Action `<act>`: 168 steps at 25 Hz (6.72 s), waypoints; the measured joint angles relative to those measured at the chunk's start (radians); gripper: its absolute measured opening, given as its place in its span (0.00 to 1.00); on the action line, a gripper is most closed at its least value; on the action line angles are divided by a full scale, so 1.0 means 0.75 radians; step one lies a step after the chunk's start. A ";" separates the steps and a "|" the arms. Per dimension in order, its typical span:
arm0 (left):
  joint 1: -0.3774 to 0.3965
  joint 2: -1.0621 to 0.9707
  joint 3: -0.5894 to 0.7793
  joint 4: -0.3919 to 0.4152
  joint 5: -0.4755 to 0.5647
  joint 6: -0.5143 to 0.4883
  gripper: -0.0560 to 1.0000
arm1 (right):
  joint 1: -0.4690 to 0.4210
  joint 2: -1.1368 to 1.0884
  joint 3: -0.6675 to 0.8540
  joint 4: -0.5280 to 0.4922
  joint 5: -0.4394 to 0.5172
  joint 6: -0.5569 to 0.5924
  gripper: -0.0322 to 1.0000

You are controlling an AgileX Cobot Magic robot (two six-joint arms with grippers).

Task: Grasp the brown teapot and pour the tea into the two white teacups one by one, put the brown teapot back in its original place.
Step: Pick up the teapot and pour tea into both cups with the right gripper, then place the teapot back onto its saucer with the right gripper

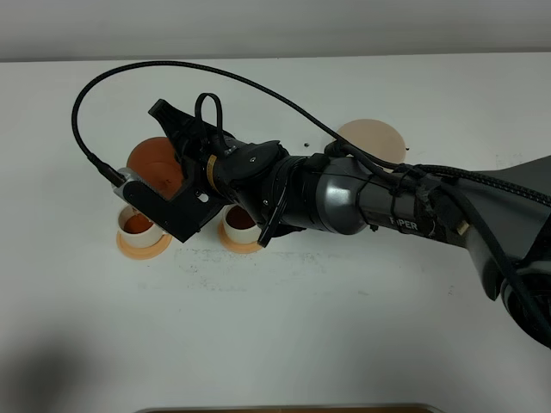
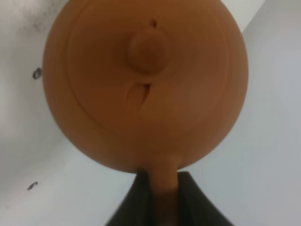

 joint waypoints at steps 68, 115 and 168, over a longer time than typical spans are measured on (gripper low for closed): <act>0.000 0.000 0.000 0.000 0.000 0.000 0.46 | 0.000 0.024 -0.026 -0.083 0.036 -0.200 0.14; 0.000 0.000 0.000 0.000 0.000 0.000 0.46 | 0.015 -0.234 -0.026 1.232 0.070 -0.199 0.14; 0.000 0.000 0.000 0.000 0.000 0.000 0.46 | -0.136 -0.355 -0.053 2.260 0.599 0.011 0.14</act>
